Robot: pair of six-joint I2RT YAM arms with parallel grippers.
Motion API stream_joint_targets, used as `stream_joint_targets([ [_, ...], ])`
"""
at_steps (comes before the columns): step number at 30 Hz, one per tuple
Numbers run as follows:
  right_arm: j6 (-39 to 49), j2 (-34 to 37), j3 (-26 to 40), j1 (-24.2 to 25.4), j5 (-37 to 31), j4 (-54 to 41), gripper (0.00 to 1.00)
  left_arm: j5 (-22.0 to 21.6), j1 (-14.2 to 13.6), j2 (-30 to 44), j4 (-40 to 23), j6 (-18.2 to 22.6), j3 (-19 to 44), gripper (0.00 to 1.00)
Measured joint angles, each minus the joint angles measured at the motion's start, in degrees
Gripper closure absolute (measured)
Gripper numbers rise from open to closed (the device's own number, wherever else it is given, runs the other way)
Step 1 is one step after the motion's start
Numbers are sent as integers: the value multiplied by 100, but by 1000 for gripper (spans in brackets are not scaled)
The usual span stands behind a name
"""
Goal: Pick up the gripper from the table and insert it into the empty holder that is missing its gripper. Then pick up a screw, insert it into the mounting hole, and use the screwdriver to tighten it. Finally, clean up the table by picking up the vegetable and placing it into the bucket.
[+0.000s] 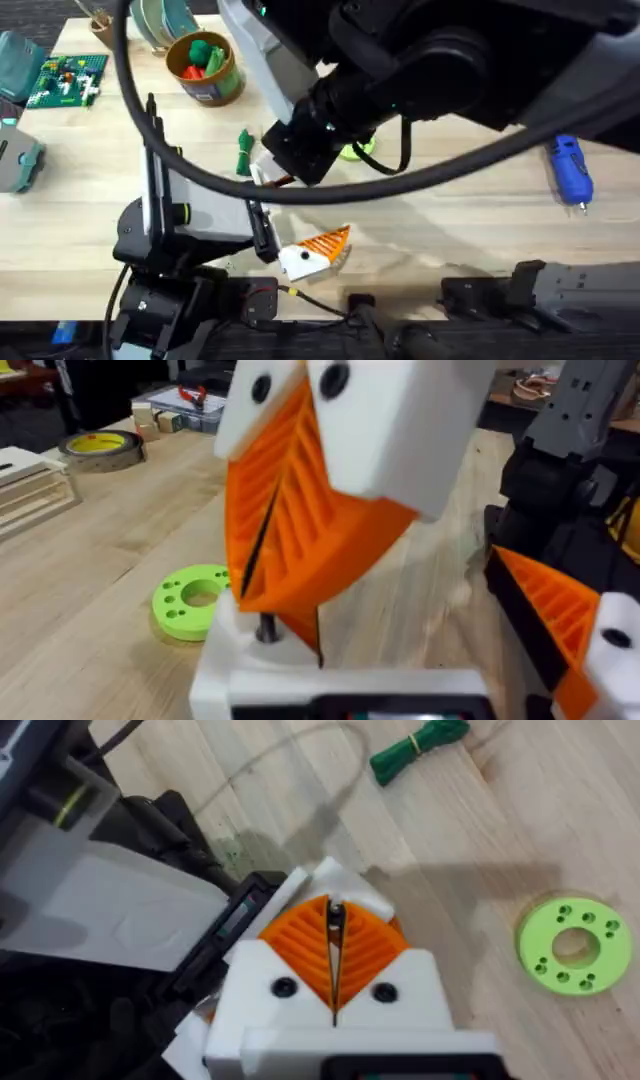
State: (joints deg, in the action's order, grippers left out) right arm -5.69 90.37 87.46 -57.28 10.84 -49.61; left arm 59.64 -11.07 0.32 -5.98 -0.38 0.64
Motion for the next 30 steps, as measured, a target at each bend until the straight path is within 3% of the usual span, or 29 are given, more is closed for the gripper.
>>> stream_joint_targets([
  [30, 15, -140, 13, -188, -429, -280, 996, 37, 0, 0, -2, 51, 0, 7],
])
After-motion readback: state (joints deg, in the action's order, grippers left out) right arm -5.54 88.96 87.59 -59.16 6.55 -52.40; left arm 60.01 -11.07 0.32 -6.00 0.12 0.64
